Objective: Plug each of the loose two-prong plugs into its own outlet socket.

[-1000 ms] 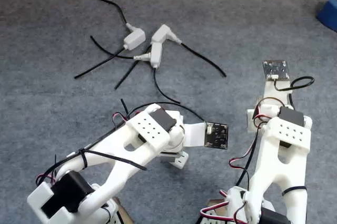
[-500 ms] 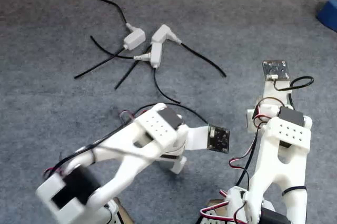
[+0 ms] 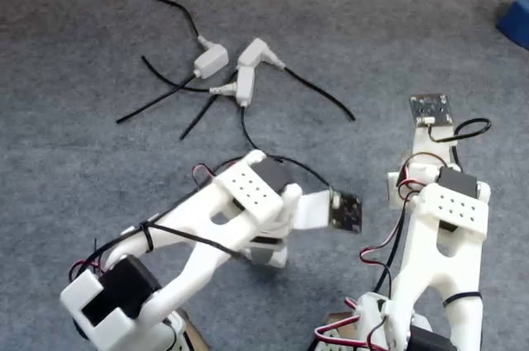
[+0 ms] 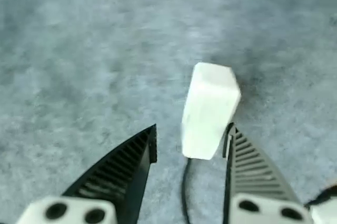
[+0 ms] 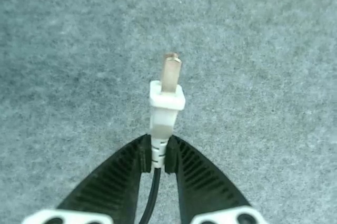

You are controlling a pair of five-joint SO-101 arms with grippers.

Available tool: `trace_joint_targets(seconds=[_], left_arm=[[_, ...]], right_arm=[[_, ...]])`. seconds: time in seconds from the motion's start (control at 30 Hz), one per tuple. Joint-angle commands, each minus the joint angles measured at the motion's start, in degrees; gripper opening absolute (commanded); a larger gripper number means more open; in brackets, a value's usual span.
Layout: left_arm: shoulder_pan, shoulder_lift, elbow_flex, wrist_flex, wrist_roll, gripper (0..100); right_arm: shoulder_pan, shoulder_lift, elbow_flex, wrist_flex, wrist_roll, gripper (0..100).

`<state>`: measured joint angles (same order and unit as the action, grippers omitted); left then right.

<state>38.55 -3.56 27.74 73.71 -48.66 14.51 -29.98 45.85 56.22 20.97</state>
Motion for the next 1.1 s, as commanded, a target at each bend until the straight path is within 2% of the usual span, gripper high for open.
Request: trace_joint_targets(seconds=[0.0,0.3,0.5,0.6,0.8,1.07], left_arm=[[-3.82,-0.13,-1.63,-2.55,-2.64,21],[-6.64,-0.13,-4.00,-2.64,-5.54,21],[1.19,-0.22,-4.00,0.44,-1.67,21],[1.80,-0.13,-3.65,-2.11,0.00,22],[-1.63,-0.13,-3.56,-5.10,0.35,42],[-6.11,-0.04,-2.68,-5.10,-2.55,30]], right_arm=[[0.31,-1.45,-0.31,0.75,0.70,0.8],[-0.92,-1.45,-0.22,0.75,0.70,0.8],[-0.75,-1.45,-0.22,0.75,0.70,0.8],[-0.66,-1.45,-0.22,0.75,0.79,0.8],[-0.66,-1.45,-0.22,0.75,0.79,0.8],[-0.75,-1.45,-0.22,0.75,0.79,0.8]])
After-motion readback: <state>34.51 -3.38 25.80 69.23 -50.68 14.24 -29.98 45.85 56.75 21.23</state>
